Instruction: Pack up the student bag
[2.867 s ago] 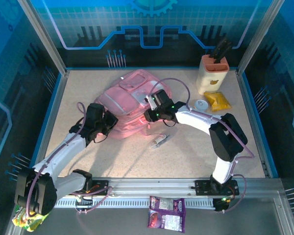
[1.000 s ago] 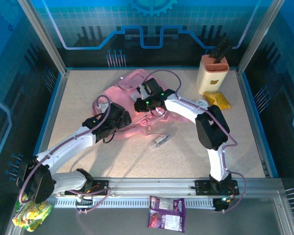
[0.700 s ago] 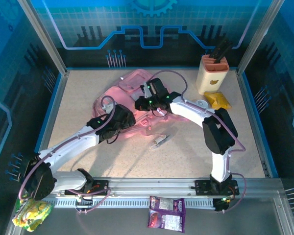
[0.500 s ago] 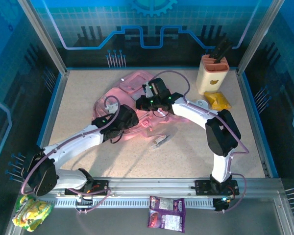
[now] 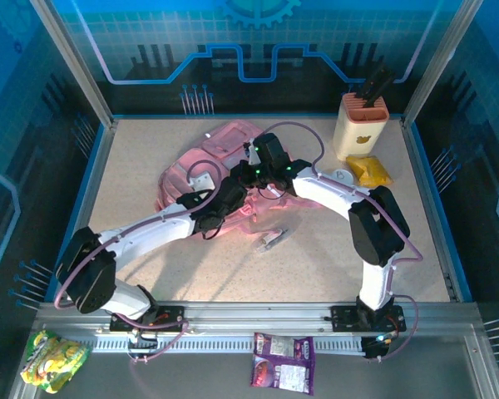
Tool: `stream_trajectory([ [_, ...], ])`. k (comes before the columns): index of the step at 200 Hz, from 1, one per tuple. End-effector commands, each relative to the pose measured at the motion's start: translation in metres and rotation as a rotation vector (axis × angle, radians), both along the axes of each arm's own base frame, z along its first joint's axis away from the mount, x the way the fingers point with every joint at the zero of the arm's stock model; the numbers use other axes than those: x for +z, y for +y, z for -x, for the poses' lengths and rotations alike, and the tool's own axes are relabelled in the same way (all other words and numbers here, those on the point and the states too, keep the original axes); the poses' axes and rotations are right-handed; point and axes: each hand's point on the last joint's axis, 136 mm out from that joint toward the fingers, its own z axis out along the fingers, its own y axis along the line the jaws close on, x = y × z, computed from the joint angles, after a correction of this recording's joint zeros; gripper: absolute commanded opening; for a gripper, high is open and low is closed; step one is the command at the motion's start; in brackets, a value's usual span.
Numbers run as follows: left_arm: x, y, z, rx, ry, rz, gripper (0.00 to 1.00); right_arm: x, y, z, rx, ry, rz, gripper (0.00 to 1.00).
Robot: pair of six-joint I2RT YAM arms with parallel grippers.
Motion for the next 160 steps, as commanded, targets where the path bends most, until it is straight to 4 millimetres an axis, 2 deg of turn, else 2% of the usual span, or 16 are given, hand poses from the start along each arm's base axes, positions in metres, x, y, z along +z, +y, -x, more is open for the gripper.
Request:
stream_trajectory([
  [1,0.003,0.016,-0.009,0.09,-0.004,-0.014,0.99,0.054,0.012,0.0,0.035,-0.099,-0.139,0.0],
  [40,-0.001,0.034,-0.007,0.145,0.011,-0.066,0.99,0.056,0.012,-0.002,0.03,-0.112,-0.141,0.0],
  [50,-0.002,0.034,-0.007,0.138,0.01,-0.058,0.96,0.054,0.012,-0.002,0.031,-0.109,-0.14,0.0],
  [89,-0.003,0.037,0.001,0.113,0.012,-0.038,0.75,0.053,0.012,-0.004,0.032,-0.116,-0.14,0.0],
  [110,-0.001,0.037,0.004,0.086,0.008,-0.031,0.66,0.051,0.013,-0.004,0.032,-0.116,-0.138,0.0],
  [160,0.006,0.027,0.0,0.016,-0.009,-0.017,0.4,0.049,0.015,-0.004,0.04,-0.11,-0.147,0.0],
])
